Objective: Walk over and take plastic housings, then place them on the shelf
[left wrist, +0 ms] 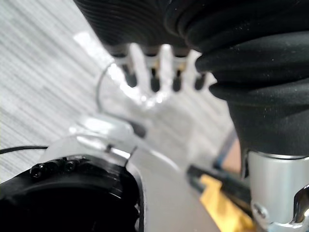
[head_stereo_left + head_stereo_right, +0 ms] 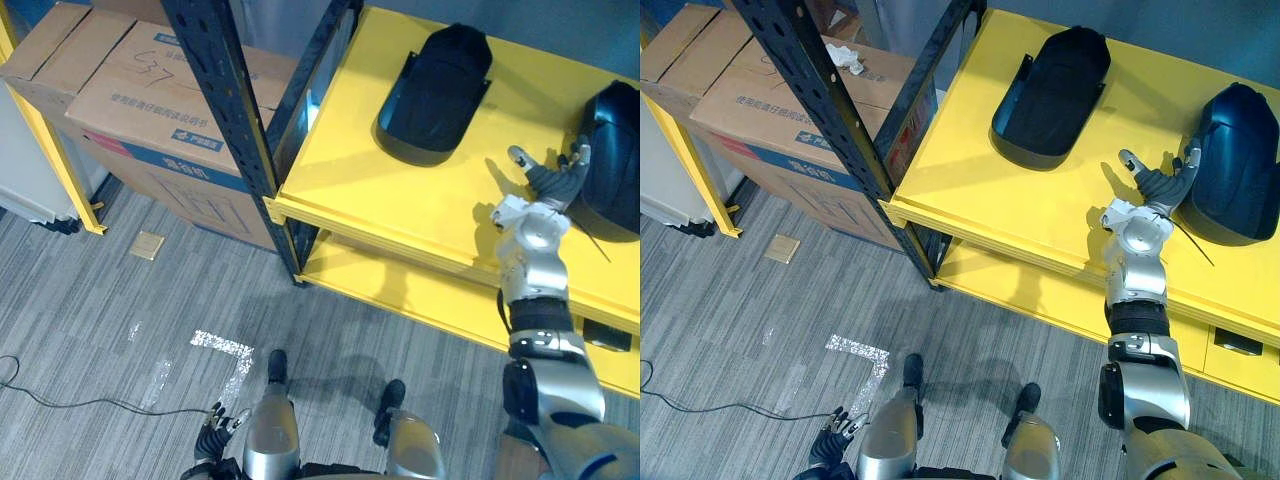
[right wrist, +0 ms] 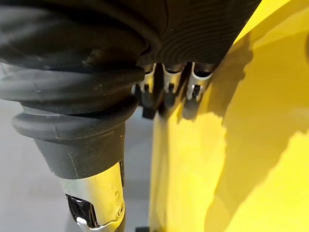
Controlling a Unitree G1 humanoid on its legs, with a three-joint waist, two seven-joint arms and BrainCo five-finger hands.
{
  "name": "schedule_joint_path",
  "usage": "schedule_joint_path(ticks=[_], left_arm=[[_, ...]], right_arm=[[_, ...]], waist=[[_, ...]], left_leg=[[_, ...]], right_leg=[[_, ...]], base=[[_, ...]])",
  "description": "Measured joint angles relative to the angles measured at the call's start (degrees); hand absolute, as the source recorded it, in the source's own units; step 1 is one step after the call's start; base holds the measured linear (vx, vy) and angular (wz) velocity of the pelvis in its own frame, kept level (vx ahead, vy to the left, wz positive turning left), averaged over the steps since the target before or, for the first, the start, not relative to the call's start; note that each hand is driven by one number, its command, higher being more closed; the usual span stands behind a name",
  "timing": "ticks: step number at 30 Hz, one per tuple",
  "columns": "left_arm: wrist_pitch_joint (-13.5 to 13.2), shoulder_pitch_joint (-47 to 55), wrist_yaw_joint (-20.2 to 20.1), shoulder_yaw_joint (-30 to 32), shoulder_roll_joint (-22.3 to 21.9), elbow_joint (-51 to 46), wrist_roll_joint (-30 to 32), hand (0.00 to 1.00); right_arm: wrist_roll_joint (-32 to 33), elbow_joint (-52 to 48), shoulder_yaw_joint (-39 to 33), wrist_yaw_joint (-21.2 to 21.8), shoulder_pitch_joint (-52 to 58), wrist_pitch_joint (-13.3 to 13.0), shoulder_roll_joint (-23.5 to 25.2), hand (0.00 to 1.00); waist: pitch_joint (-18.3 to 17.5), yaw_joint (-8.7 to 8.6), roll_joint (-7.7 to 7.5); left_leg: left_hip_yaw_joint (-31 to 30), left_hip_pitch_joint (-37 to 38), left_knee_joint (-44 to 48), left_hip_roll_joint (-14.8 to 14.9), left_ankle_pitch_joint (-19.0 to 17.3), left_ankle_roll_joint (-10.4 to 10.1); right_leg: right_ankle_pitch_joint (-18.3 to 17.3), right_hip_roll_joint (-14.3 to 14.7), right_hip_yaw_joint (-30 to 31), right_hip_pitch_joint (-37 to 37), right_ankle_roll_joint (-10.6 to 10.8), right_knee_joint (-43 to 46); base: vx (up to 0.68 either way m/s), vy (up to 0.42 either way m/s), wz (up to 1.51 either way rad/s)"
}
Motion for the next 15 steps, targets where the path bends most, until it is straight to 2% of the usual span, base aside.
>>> schedule_joint_path(ticks=[5,8,11,13,15], left_arm=[[-0.24,-0.11,-0.01,-0.01,0.0,0.59,0.02,0.0],[-0.32,-0.24,-0.05,-0.01,0.01,0.68,0.06,0.0],[-0.51,-0.26,-0.06,0.01,0.01,0.73,0.06,0.0],[-0.5,-0.25,-0.05,0.02,0.01,0.83,0.12,0.0],[-0.5,-0.24,-0.01,0.04,0.01,0.85,0.16,0.0]], right_arm=[[0.53,-0.01,0.0,1.35,0.02,-0.22,0.0,0.0],[0.48,-0.47,0.14,4.82,0.92,-1.36,0.0,0.0],[-0.68,-6.71,0.77,7.11,4.27,-1.92,0.1,0.0],[-4.74,-17.46,1.33,7.85,9.08,-2.74,0.6,0.0],[-8.46,-24.06,1.57,7.58,11.98,-2.82,1.05,0.0]], waist=[[0.0,-0.55,0.0],[0.0,-0.6,0.01],[0.0,-0.62,0.0],[-0.01,-0.86,0.0],[-0.01,-1.33,-0.01]], left_leg=[[0.51,0.22,0.0,0.0,0.0,0.0],[0.78,0.56,-0.04,0.0,-0.01,0.0],[0.85,0.71,-0.19,0.01,-0.01,0.0],[1.06,1.04,-0.46,0.03,-0.02,-0.01],[1.11,1.07,-0.64,0.05,-0.02,-0.01]], right_leg=[[0.03,0.02,0.78,-0.19,0.03,-0.02],[0.03,0.02,0.91,-0.08,0.04,-0.04],[0.03,0.04,0.94,-0.02,0.04,-0.09],[0.03,0.09,1.09,0.11,0.04,-0.22],[0.05,0.14,1.11,0.1,0.07,-0.34]], base=[[0.0,0.004,-0.04],[0.0,0.002,-0.05],[0.0,0.0,0.0],[0.0,0.002,-0.02],[0.0,0.0,0.0]])
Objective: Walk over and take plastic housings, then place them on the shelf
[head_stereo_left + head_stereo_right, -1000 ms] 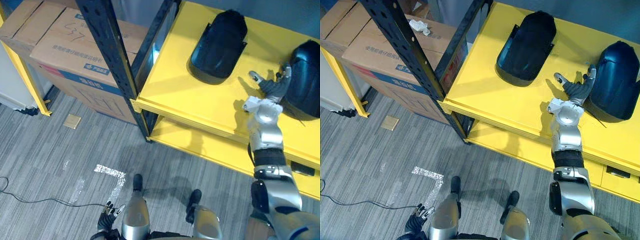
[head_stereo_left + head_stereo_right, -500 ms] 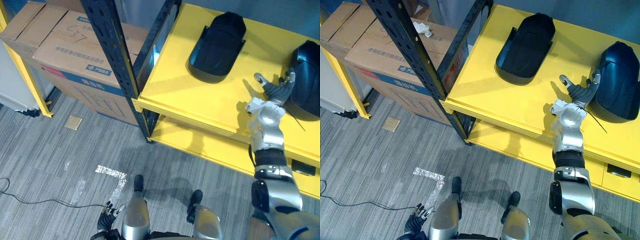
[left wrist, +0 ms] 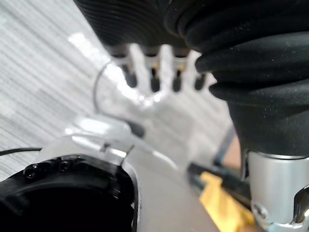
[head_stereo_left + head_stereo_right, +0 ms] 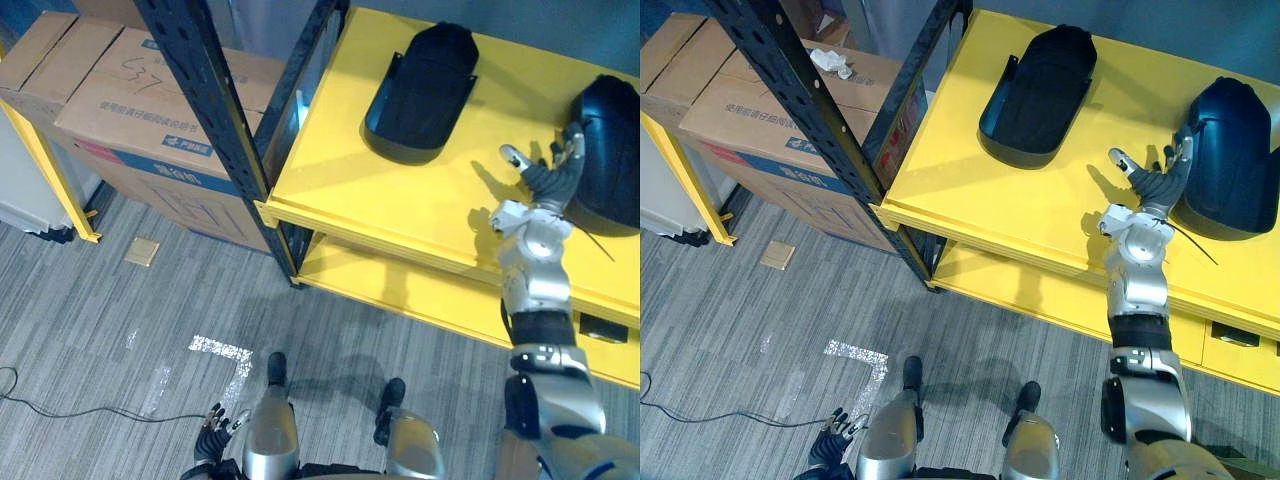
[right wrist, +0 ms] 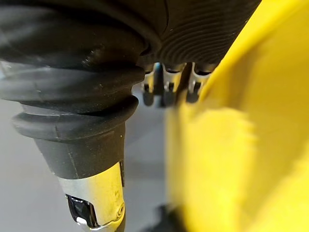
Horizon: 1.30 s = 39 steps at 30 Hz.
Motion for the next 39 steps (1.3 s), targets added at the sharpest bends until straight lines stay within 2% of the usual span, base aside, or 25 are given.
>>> schedule_joint_path(ticks=[2,4,7,8,11,14,16,19,21,24,28,34,39], left_arm=[[0.0,0.06,0.04,0.02,0.23,0.87,0.11,0.0],[-0.02,0.42,0.08,0.1,0.29,1.38,0.15,0.0],[-0.08,1.25,0.16,0.59,0.45,1.46,0.56,0.0],[-0.08,1.29,0.18,1.06,0.44,1.45,0.57,0.0],[-0.09,1.62,0.72,1.69,0.36,1.38,0.62,0.0],[-0.04,2.01,0.88,1.81,0.55,0.69,0.78,0.0],[0.01,2.02,0.88,1.8,0.66,0.0,0.8,0.0],[0.16,2.04,0.84,1.81,1.07,-0.58,1.77,0.0],[0.77,2.04,0.88,1.71,1.1,-1.42,2.08,0.0],[1.32,1.74,0.97,1.33,1.05,-1.69,2.1,0.0],[2.34,1.46,1.15,0.52,0.89,-3.12,2.0,0.0],[3.13,0.65,1.12,-3.42,0.39,-5.91,-0.01,0.0],[4.56,0.12,0.86,-4.97,0.41,-6.07,-2.59,0.0]], right_arm=[[-7.16,-7.74,0.15,-0.73,5.27,0.09,0.5,0.0],[-11.08,-11.74,0.03,-1.55,10.38,0.97,0.51,0.0],[-13.36,-16.53,-3.36,-3.93,18.72,3.63,0.91,0.0],[-13.27,-16.55,-4.77,-4.44,20.13,4.18,1.08,0.0],[-7.39,-15.51,-12.96,-8.53,25.8,4.59,2.89,0.0],[-2.38,-10.9,-19.25,-12.24,26.29,3.84,3.14,0.0],[-1.79,-7.37,-22.6,-13.77,26.12,3.67,3.08,0.0],[2.33,0.55,-27.41,-16.1,22.86,2.57,1.37,0.0],[3.62,7.26,-29.07,-16.65,20.12,1.43,-3.11,0.0],[4.73,10.84,-29.1,-16.03,17.24,-0.2,-7.59,0.0],[6.92,18.19,-28.52,-13.17,10.22,-2.21,-14.35,0.0],[9.13,28.77,-23.16,-10.04,-1.58,-3.13,-26.2,0.0],[10.94,35.75,-19.0,-9.72,-8.78,-1.63,-30.49,0.0]], waist=[[-0.72,-1.0,-0.29],[-2.12,-1.16,-0.86],[-3.6,-2.67,-2.09],[-3.73,-2.64,-2.32],[-3.98,-4.16,-2.81],[-4.1,-5.59,-3.02],[-4.1,-5.7,-3.02],[-4.1,-5.83,-2.98],[-3.91,-6.06,-2.55],[-3.42,-6.27,-1.79],[-2.16,-6.43,-0.06],[0.5,-7.24,4.14],[1.34,-7.11,5.56]], left_leg=[[0.35,0.05,-0.5,0.03,0.0,0.0],[1.5,0.31,-0.53,0.11,-0.13,-0.04],[2.78,0.75,-0.52,0.23,-0.8,-0.2],[3.15,0.91,-0.48,0.27,-0.96,-0.17],[4.29,1.08,-0.39,0.33,-1.54,-0.19],[5.3,1.14,-0.18,0.4,-1.91,-0.19],[5.44,0.98,0.52,0.62,-2.39,-0.35],[5.88,0.44,3.0,1.19,-3.97,-0.51],[5.5,-0.84,5.3,1.28,-5.1,-0.27],[4.87,-1.64,6.46,1.27,-5.59,-0.25],[4.63,-3.41,7.91,1.16,-6.2,-0.17],[3.85,-6.1,9.79,-0.53,-6.5,0.52],[2.55,-6.55,9.8,-2.06,-6.33,0.71]], right_leg=[[0.17,0.17,0.26,-0.09,0.21,-0.62],[0.26,0.3,1.3,-0.42,0.31,-0.98],[0.36,0.51,2.64,-0.79,0.41,-1.43],[0.41,0.6,3.11,-0.97,0.41,-1.46],[0.45,0.66,3.82,-1.33,0.46,-1.69],[0.49,0.83,5.04,-2.05,0.52,-1.81],[0.51,0.96,5.25,-2.05,0.51,-1.79],[0.53,1.27,5.92,-1.98,0.49,-1.68],[0.53,1.14,5.87,-2.03,0.49,-1.65],[0.52,1.05,5.73,-2.13,0.5,-1.5],[0.48,0.7,5.87,-3.95,0.49,-0.33],[-2.24,-1.84,6.05,-8.29,0.9,6.14],[-5.17,-3.91,5.86,-10.31,1.15,11.22]], base=[[0.0,0.003,-0.03],[0.04,0.009,-0.21],[0.05,0.008,-0.22],[0.03,0.008,-0.26],[0.02,0.011,-0.16],[0.02,0.011,-0.22],[0.02,0.003,-0.06],[0.01,0.0,-0.12],[0.0,0.009,0.03],[-0.01,0.014,0.06],[-0.03,0.011,0.01],[-0.03,0.013,0.07],[0.01,-0.005,0.14]])
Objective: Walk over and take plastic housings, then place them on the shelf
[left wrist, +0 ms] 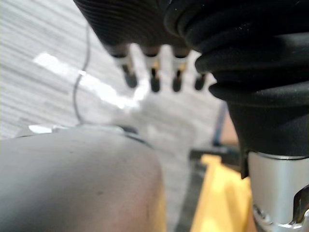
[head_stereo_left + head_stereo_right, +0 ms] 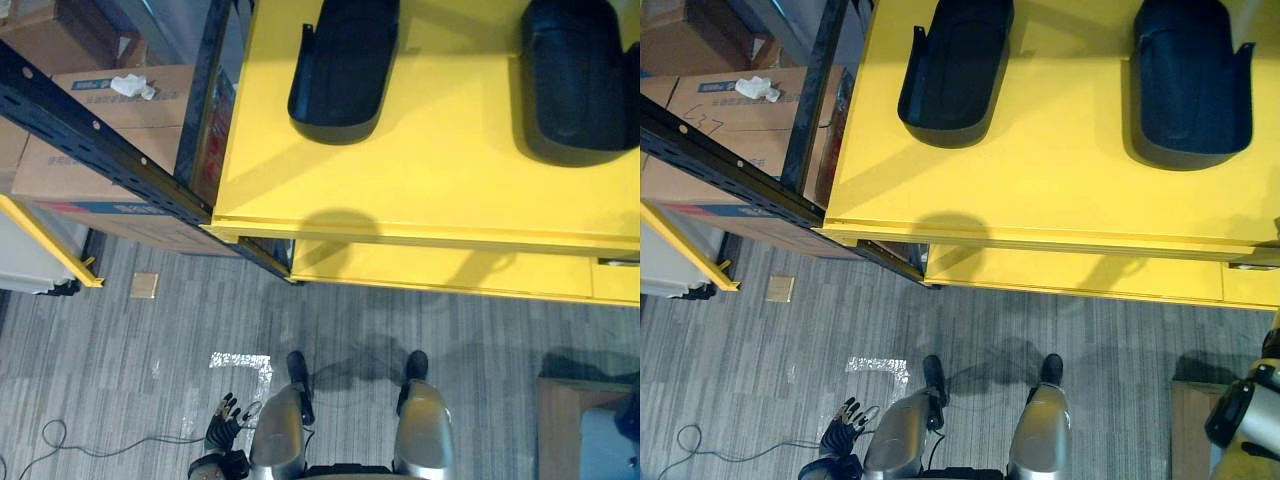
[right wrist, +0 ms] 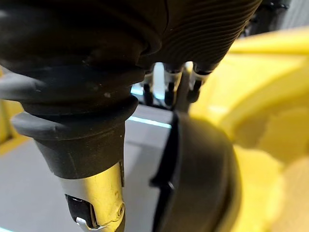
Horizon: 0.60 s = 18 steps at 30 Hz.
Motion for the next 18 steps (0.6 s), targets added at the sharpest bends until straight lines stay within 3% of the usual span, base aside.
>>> schedule_joint_path(ticks=[6,18], left_arm=[[-0.03,-0.11,-0.05,-0.76,-0.12,0.13,-1.4,0.0],[-0.66,-0.09,-0.45,-1.97,0.04,0.19,-2.57,0.0]], right_arm=[[0.91,2.32,2.68,2.37,-4.02,0.07,-3.63,0.0],[0.34,3.31,4.83,2.13,-6.6,-0.47,-4.49,0.0]], waist=[[0.35,0.01,0.8],[0.34,-0.06,0.82]], left_leg=[[-0.81,-0.5,0.08,-1.56,0.09,0.12],[-0.85,-0.3,-0.56,-2.65,0.8,0.08]], right_leg=[[-2.75,-2.19,-0.02,-1.95,0.37,4.7],[-4.94,-3.93,0.2,-3.62,0.24,8.89]], base=[[0.01,-0.011,0.11],[-0.01,-0.016,0.04]])
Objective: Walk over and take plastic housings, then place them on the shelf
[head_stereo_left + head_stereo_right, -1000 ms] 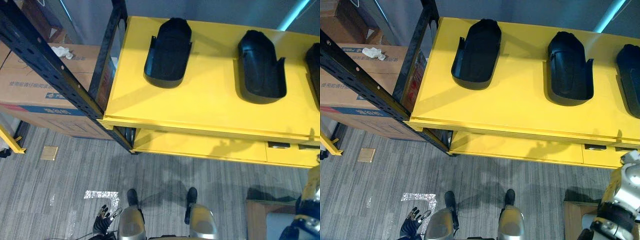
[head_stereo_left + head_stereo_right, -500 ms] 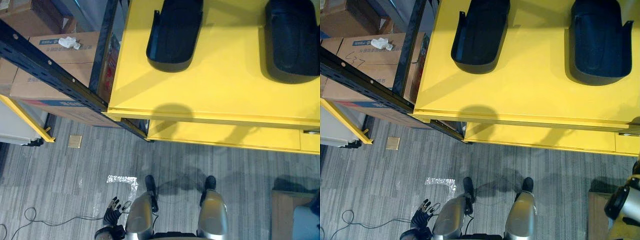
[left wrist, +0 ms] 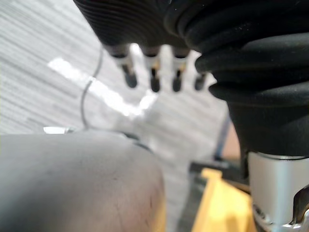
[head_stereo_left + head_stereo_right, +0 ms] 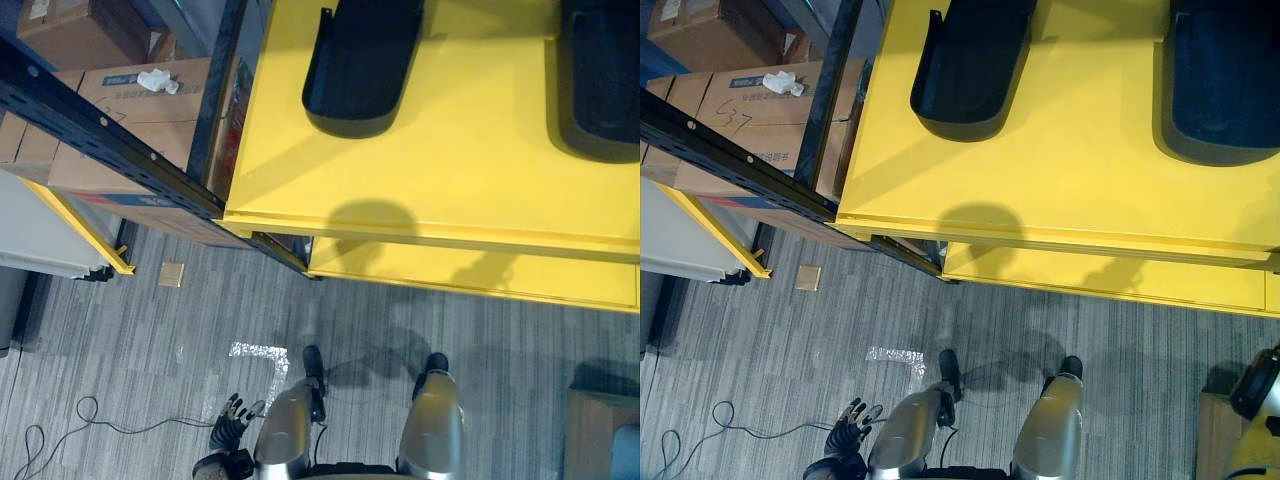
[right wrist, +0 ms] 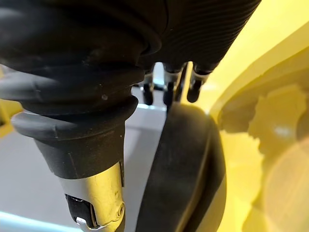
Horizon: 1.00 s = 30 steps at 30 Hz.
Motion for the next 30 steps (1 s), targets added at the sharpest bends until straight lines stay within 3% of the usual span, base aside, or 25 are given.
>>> schedule_joint_path(ticks=[2,7,12,18,23,30], left_arm=[[-0.74,0.02,-0.43,-0.29,0.09,0.0,0.0,0.0],[-1.0,0.41,-0.74,-0.38,-0.01,-0.51,0.06,0.0],[-0.02,0.87,-0.74,-0.06,0.2,-1.84,0.1,0.0],[0.67,0.89,-0.82,1.45,0.36,-2.12,0.46,0.0],[0.55,0.91,-0.86,1.98,-0.18,-1.09,0.57,0.0],[0.23,0.94,-0.85,1.96,-0.34,-0.31,0.48,0.0]], right_arm=[[-1.54,0.03,0.37,-1.02,0.02,0.1,0.01,0.0],[-13.5,-5.74,0.48,-4.59,2.35,0.01,0.07,0.0],[-16.98,-15.06,0.65,-4.21,3.44,-0.72,-0.59,0.0],[-16.62,-11.19,6.36,-0.44,-0.21,0.58,-0.81,0.0],[-10.45,-0.4,11.88,5.44,-6.62,5.21,-2.27,0.0],[-4.39,8.1,13.3,6.35,-11.98,7.76,-3.32,0.0]], waist=[[0.02,0.02,-0.03],[0.28,-0.38,-0.46],[0.29,-1.48,-0.62],[0.02,-1.19,-1.43],[-0.04,0.23,-1.32],[-0.07,0.44,-0.85]], left_leg=[[0.03,0.59,-0.46,-0.01,0.3,-0.01],[0.0,2.81,-1.71,0.42,0.49,-0.17],[-0.08,2.87,-1.61,1.24,0.48,-0.17],[-0.44,2.89,-1.4,1.65,0.48,-0.17],[-0.84,2.73,-0.97,1.35,0.5,-0.15],[-2.27,0.68,-0.69,-0.12,1.27,-0.09]], right_leg=[[0.02,-0.01,0.03,0.34,-0.01,-0.04],[0.41,0.75,-0.27,2.84,0.11,-2.28],[2.45,1.93,-1.35,4.92,0.24,-5.61],[2.95,2.19,-2.19,5.92,0.2,-6.57],[2.8,1.97,-2.43,5.85,0.01,-5.77],[0.27,-0.41,-2.97,2.66,-0.2,-0.54]], base=[[0.0,0.0,0.0],[0.0,-0.006,-0.03],[0.03,0.001,-0.01],[-0.01,0.0,0.04],[-0.03,-0.002,0.02],[-0.04,-0.018,0.14]])
